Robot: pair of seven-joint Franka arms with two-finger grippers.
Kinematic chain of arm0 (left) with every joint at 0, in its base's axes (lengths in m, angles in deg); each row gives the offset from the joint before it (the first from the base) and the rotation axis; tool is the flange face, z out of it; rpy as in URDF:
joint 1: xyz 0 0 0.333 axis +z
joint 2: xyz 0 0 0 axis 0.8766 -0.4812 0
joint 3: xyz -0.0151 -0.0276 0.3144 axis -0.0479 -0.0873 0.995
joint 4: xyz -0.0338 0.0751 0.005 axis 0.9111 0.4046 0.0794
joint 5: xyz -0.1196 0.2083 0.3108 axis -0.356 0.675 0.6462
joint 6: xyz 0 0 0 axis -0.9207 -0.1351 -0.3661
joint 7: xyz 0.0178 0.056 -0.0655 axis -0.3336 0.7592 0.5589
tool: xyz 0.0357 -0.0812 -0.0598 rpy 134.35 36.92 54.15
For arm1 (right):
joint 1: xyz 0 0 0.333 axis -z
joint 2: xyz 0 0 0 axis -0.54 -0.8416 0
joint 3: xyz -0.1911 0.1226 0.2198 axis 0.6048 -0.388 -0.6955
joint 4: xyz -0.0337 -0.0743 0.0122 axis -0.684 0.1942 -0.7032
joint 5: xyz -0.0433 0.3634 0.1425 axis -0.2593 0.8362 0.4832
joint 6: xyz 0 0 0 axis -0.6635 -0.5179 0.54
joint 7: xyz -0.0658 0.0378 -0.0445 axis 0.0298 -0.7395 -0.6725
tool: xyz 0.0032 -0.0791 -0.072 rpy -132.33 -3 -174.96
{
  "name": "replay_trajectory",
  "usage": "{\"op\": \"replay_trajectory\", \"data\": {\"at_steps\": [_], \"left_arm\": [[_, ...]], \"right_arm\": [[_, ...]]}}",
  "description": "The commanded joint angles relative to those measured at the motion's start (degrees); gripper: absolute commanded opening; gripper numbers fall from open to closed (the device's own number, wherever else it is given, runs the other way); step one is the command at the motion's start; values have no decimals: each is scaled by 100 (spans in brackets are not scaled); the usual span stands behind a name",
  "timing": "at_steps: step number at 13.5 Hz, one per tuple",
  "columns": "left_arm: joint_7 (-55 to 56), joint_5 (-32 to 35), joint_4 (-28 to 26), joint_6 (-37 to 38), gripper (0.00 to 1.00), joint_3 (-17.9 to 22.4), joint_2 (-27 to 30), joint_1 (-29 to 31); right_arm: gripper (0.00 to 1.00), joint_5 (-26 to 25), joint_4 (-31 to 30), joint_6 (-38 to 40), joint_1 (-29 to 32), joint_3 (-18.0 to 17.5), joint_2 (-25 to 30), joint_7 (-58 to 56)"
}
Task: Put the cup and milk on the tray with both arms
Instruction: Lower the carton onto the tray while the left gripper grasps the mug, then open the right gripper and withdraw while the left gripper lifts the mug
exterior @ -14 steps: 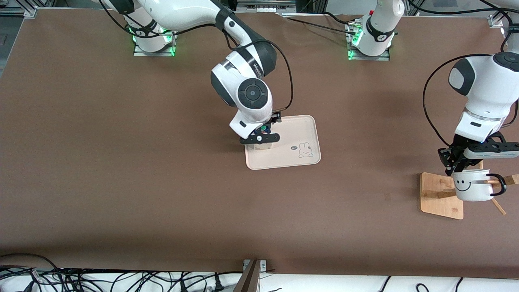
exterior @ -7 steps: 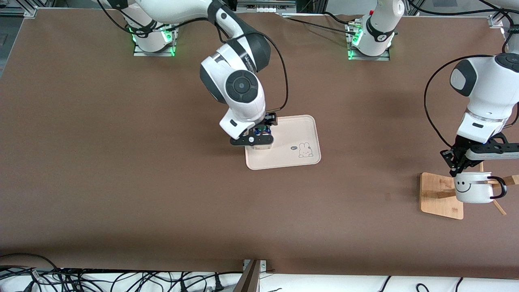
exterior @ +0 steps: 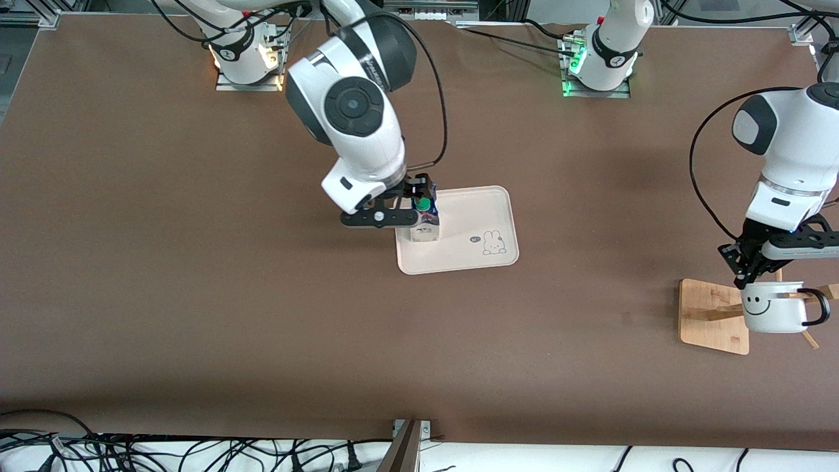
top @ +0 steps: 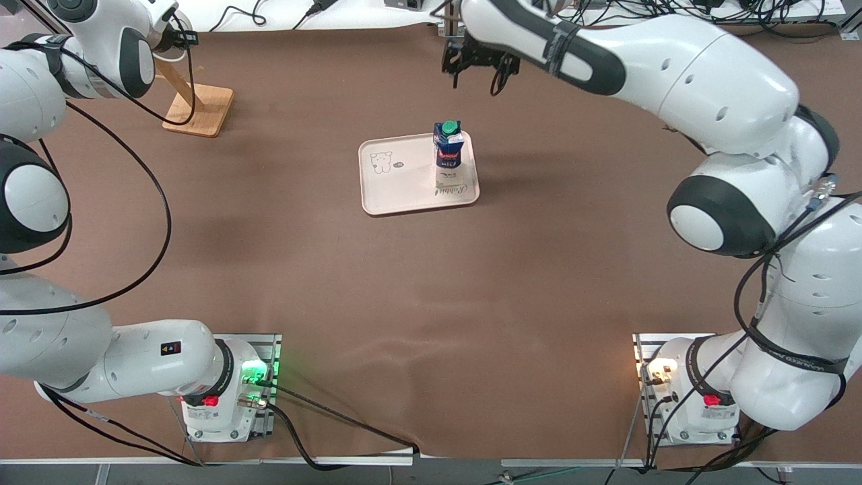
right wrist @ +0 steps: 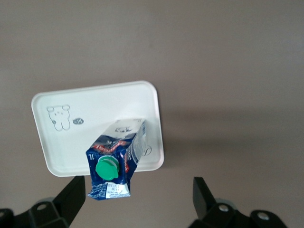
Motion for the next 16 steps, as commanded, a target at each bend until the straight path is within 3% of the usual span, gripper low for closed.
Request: {"op": "replay_trajectory", "data": {"at_steps": [1, 3, 6, 9, 12, 16], "left_arm": [[42, 35, 74, 45, 0, -53, 141, -23], [112, 35, 56, 132, 0, -71, 194, -41], [261, 35, 12, 142, 0, -89, 273, -138], [385, 26, -41, 256, 0, -115, 378, -252], [508, 35, -58, 492, 0, -255, 510, -270], [640, 35, -6, 975, 0, -299, 677, -594]], "right_arm": [[100, 94, -388, 108, 346, 11, 650, -39], [100, 138, -793, 203, 768, -15, 1126, -205], [100, 191, -750, 942, 1374, 2, 1311, -1013], [100, 199, -750, 1004, 1972, -15, 1488, -1120], [100, 182, -785, 1074, 2438, -24, 1610, -2040], [100, 59, -908, 1355, 2878, 2, 1909, -2078]]}}
